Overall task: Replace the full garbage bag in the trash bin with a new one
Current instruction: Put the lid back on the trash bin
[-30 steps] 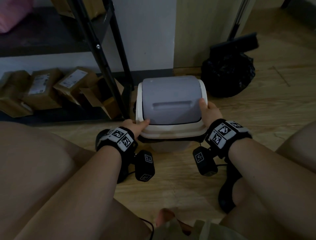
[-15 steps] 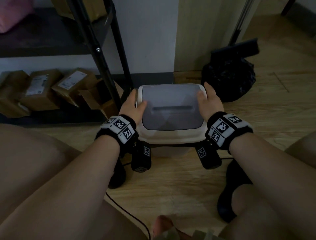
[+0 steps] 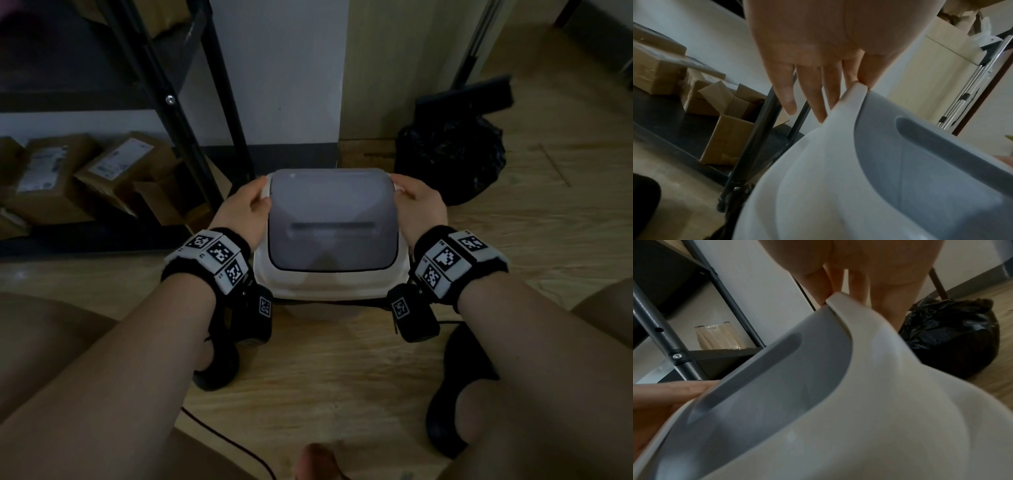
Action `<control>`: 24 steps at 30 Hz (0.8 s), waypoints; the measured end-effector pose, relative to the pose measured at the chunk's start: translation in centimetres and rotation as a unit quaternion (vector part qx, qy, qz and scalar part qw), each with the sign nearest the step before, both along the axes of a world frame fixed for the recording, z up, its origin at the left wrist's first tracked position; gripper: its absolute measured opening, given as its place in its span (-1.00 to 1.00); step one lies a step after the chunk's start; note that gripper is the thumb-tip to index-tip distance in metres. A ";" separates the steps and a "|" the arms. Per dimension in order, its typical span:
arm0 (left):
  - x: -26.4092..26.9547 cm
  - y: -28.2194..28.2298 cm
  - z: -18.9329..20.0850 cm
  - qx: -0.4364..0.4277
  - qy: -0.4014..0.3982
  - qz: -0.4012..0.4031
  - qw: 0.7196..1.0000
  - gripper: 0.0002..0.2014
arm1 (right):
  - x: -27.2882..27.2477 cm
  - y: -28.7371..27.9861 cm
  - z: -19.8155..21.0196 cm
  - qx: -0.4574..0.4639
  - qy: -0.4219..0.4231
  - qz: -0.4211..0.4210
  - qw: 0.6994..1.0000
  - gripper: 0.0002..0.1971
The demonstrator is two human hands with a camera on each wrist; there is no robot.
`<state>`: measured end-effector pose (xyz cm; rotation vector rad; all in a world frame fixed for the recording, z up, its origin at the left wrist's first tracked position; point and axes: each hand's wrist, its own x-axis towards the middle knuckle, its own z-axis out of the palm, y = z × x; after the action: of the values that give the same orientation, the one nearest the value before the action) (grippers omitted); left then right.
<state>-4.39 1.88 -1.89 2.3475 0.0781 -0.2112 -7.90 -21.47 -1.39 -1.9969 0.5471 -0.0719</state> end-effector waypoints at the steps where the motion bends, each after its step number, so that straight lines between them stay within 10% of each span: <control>1: 0.0 0.0 0.1 -0.004 0.000 -0.001 1.000 -0.54 | 0.0 -0.1 0.1 0.003 -0.001 0.000 1.000 -0.60; 14: -4.7 -1.1 -0.9 -0.036 0.059 0.043 0.997 -0.47 | -3.0 1.3 -1.1 -0.017 0.048 0.032 0.998 -0.34; 24: -6.5 -0.4 -1.1 0.079 0.086 -0.034 0.993 0.01 | -4.4 1.0 -2.8 -0.093 0.111 0.113 0.983 0.17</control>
<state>-10.88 1.50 -3.04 2.4878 0.1018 -0.4566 -12.26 -20.47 -4.21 -2.2534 0.4632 0.2498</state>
